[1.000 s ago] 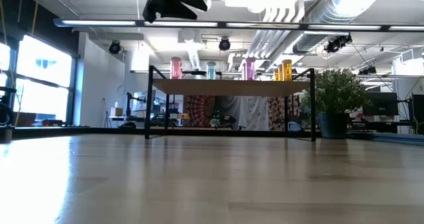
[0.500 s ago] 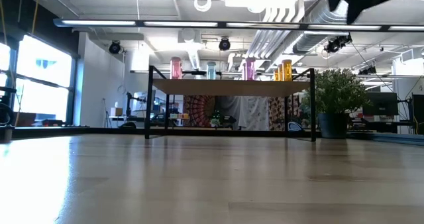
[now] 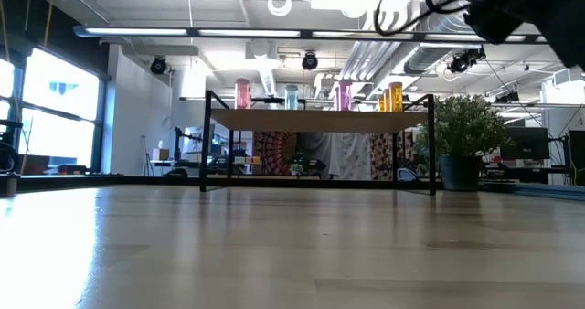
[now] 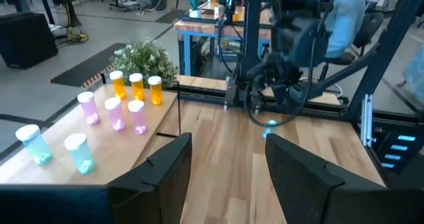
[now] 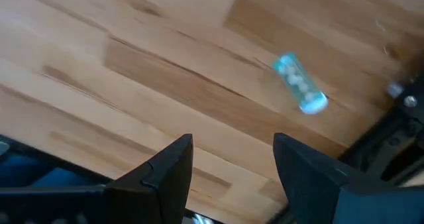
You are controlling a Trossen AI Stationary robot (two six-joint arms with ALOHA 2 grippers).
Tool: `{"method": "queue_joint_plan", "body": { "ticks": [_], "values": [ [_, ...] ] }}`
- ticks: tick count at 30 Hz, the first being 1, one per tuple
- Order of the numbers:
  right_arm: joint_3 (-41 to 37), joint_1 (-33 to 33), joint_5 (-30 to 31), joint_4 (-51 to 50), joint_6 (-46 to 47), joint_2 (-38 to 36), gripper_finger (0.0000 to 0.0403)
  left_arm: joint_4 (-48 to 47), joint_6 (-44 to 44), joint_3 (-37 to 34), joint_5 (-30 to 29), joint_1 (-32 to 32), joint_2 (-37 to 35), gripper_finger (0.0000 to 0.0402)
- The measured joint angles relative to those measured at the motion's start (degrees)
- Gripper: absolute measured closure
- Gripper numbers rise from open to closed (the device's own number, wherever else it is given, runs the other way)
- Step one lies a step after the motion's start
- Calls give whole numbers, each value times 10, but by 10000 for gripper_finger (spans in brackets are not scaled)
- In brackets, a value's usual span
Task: Pick and place medicine bottles onto shelf by color
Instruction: Put the blue pill bottle on the shelf aligned with the other blue pill bottles
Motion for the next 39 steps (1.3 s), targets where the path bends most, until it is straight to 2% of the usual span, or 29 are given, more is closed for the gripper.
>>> {"method": "queue_joint_plan", "body": {
  "ticks": [6, 20, 30, 39],
  "values": [
    [-57, 31, -5, 33, 13, 0, 202, 1, -25, 0, -2, 0, 9, 218],
    [-201, 50, -46, 80, -127, 0, 202, 15, -42, 0, -58, 0, 22, 218],
    [-255, 50, -43, 148, -193, 0, 202, 16, -46, 0, -59, 0, 40, 218],
    [-285, 49, -28, 188, -211, 1, 202, 20, -60, -1, -60, 0, 69, 218]
  ]
}}
